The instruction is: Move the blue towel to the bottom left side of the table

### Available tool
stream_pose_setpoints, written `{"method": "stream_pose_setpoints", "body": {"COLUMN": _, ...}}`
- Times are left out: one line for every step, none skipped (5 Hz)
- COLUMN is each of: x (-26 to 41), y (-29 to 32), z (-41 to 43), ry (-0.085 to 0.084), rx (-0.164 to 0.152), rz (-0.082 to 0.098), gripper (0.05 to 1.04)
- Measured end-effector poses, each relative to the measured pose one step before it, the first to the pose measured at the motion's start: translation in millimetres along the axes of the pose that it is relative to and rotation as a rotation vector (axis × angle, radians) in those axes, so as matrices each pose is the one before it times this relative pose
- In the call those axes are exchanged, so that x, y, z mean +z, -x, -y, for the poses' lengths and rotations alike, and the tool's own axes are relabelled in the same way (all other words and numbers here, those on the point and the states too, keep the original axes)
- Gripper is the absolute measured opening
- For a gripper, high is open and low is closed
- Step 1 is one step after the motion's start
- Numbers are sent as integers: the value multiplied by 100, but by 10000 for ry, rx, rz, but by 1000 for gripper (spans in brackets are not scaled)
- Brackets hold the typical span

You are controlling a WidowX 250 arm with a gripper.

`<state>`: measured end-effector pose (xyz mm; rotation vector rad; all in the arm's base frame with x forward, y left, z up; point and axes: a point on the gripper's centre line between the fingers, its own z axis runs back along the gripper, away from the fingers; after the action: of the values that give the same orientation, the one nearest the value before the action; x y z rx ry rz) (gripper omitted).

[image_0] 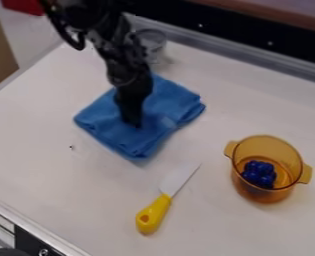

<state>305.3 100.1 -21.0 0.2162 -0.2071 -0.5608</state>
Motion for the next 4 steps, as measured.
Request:
{"method": "stream_pose_setpoints", "body": {"x": 532, "y": 2243, "z": 904, "ry": 90, "rx": 757, "rz": -694, "gripper": 52}}
{"method": "stream_pose_setpoints", "body": {"x": 591, "y": 2338, "z": 1121, "ry": 101, "rx": 759, "rz": -336, "gripper": 52}}
{"method": "stream_pose_setpoints", "body": {"x": 438, "y": 2129, "z": 937, "ry": 275, "rx": -17, "rz": -349, "gripper": 52}}
{"method": "stream_pose_setpoints", "body": {"x": 157, "y": 1486, "z": 838, "ry": -112, "rx": -193, "rz": -5, "gripper": 52}}
